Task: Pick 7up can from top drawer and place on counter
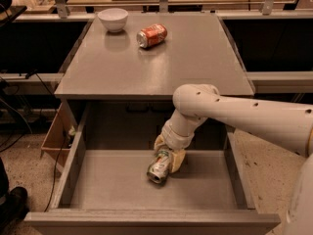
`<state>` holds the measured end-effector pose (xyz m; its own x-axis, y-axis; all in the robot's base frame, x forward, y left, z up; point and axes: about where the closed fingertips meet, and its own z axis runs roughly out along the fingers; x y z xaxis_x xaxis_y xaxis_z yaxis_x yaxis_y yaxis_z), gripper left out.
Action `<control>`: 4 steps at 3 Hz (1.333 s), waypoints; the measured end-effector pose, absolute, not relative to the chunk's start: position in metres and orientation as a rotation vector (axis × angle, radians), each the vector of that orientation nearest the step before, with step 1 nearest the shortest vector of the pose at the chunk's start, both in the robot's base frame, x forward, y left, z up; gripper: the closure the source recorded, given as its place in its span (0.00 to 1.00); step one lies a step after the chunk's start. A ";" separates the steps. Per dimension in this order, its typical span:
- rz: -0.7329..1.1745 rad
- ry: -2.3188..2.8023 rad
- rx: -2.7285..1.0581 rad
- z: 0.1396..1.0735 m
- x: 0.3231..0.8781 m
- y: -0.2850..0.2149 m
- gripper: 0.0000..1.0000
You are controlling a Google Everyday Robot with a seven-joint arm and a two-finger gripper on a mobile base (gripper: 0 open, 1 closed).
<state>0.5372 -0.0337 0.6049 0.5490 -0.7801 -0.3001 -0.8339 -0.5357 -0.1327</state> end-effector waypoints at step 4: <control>0.225 1.450 -2.359 0.809 0.504 -0.071 1.00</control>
Offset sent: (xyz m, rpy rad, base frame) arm -0.0594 -0.0198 0.1528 0.0599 -0.0181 -0.1036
